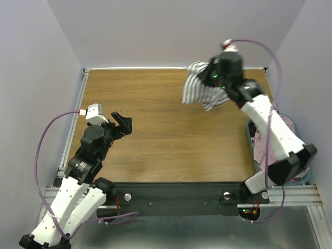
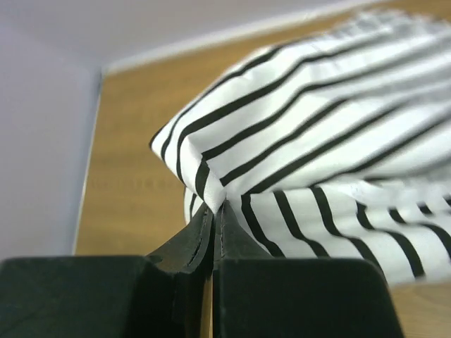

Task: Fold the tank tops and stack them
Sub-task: Move the tank top to the center of the board

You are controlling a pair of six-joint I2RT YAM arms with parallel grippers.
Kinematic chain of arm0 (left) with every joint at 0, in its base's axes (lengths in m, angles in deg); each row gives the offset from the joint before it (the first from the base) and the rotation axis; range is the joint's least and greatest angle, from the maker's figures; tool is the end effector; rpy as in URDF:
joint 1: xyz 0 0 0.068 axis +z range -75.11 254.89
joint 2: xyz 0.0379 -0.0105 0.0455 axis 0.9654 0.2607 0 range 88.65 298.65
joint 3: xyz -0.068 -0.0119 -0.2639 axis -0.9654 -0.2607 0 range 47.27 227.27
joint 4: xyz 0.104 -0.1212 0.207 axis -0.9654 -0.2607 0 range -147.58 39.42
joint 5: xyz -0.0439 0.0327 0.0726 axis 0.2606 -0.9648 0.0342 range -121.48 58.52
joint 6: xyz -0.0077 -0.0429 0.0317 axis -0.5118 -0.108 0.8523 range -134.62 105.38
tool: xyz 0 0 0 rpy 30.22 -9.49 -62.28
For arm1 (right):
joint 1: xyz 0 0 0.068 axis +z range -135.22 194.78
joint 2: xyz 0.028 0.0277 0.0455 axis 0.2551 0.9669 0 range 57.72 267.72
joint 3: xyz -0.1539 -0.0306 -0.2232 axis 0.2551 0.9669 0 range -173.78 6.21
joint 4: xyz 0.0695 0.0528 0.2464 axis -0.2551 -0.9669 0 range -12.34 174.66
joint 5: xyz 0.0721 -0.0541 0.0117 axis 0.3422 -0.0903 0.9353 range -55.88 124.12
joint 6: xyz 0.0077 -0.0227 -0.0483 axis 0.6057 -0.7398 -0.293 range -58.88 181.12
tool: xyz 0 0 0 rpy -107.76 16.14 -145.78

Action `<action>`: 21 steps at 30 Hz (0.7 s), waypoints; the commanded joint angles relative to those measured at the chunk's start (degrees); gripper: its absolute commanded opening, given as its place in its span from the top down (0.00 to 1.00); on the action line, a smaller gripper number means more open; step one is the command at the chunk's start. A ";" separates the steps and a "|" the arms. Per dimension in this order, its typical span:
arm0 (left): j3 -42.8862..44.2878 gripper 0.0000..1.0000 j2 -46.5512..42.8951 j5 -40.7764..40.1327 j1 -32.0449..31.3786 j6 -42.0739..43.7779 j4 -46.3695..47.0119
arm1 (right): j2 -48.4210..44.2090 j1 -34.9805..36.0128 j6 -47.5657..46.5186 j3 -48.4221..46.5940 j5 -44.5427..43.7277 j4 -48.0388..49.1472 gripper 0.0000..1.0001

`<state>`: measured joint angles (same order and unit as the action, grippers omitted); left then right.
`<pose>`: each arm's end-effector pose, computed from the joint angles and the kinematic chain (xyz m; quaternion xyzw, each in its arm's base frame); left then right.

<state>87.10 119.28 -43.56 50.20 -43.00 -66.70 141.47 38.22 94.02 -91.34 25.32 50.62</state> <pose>0.1241 -0.0488 0.3334 -0.0937 0.7417 -0.2242 0.6252 0.2933 0.1211 0.4549 0.1111 0.8115 0.2138 0.5323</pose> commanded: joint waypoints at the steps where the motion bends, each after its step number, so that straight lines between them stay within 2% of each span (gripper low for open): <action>1: 1.04 0.05 2.41 -1.11 0.08 -4.31 2.31 | 3.96 8.72 -1.44 4.20 -4.13 5.72 0.99; 4: -0.72 0.04 4.25 0.64 0.08 -6.95 4.25 | 6.43 10.83 -0.83 12.37 -3.24 8.55 0.62; 5: -1.59 0.04 5.39 2.30 0.08 -7.47 5.73 | 5.39 10.75 -0.56 14.65 -3.50 9.60 0.40; 8: -3.52 0.04 8.20 4.69 0.08 -9.14 8.82 | 2.14 10.84 -0.04 23.01 -7.36 13.56 0.16; 12: -5.73 0.05 12.94 4.43 0.08 -11.69 11.02 | -2.27 10.75 0.23 30.57 -13.08 16.02 0.12; 15: -8.44 0.06 17.24 4.87 0.08 -15.11 14.35 | -0.70 10.05 -0.56 33.48 -14.58 18.48 0.12; 19: -10.13 0.09 23.06 4.43 0.08 -18.90 20.23 | 5.10 8.03 -2.40 32.70 -6.78 23.82 0.14; 21: -9.25 0.11 26.92 3.03 0.08 -20.22 21.48 | 8.70 7.50 -2.85 31.12 -2.38 25.68 0.20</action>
<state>77.35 142.98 -38.99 50.22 -59.00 -52.86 145.49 46.83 92.91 -58.16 16.90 68.06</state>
